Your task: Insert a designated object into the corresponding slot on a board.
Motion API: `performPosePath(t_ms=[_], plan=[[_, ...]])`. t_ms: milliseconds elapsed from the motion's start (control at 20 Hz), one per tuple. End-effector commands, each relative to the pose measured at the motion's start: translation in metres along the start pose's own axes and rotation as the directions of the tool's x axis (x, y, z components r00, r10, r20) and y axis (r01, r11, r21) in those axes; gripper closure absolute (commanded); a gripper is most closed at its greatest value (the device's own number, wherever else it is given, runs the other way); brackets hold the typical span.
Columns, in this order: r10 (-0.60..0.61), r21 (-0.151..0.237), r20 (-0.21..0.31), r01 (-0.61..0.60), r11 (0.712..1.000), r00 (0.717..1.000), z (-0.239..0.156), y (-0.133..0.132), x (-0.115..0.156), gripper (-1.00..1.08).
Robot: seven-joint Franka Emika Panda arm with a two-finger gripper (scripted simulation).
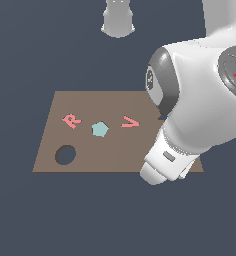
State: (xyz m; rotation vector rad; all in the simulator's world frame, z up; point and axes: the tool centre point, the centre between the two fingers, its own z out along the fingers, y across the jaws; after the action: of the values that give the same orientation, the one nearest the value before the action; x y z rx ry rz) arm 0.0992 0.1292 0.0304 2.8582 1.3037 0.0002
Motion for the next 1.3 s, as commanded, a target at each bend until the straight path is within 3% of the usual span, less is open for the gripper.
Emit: performPosePath(t_ms=[0,450,750,1000,1250], plan=[[-0.007,0.000,0.000,0.007,1.000,1.000,0.000,-0.001,0.000,1.08],[-0.126,0.000,0.000,0.126,0.992,0.992,-0.001,-0.014,0.003,1.08],[-0.283,0.000,0.000,0.283,0.959,0.959,-0.002,-0.032,0.003,1.08],[-0.453,0.000,0.000,0.453,0.892,0.892,-0.004,-0.052,0.000,1.08],[-0.640,0.000,0.000,0.640,0.768,0.768,-0.005,-0.076,-0.008,1.08]])
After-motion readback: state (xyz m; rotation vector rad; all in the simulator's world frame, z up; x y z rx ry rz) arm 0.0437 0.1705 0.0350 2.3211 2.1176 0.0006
